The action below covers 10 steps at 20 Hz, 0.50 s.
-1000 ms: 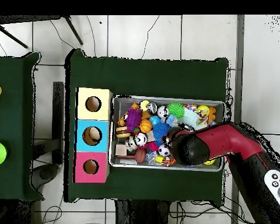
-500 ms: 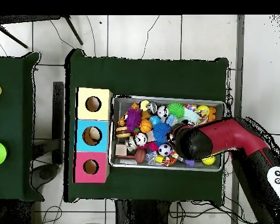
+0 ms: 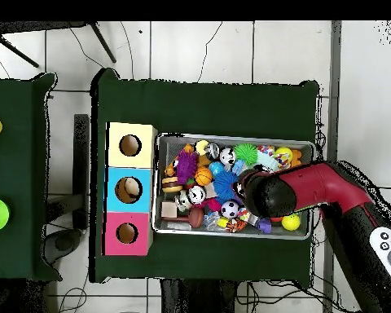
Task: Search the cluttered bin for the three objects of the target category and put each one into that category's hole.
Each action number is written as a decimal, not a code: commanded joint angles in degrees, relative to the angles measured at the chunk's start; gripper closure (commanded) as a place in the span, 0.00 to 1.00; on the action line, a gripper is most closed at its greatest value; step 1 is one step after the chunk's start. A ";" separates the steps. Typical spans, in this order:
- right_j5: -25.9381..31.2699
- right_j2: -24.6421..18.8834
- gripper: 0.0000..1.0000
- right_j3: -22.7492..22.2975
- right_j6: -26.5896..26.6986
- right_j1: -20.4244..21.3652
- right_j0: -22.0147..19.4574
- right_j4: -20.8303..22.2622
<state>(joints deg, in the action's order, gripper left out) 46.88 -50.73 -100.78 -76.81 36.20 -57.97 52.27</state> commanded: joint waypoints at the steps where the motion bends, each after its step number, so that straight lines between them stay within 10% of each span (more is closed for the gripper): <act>1: 3.98 4.33 0.00 3.67 20.88 -4.53 1.20 7.01; 10: 7.55 6.21 0.00 3.81 24.78 -3.46 2.15 10.16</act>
<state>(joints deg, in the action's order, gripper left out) 47.00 -48.55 -100.40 -75.14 33.87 -56.95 57.93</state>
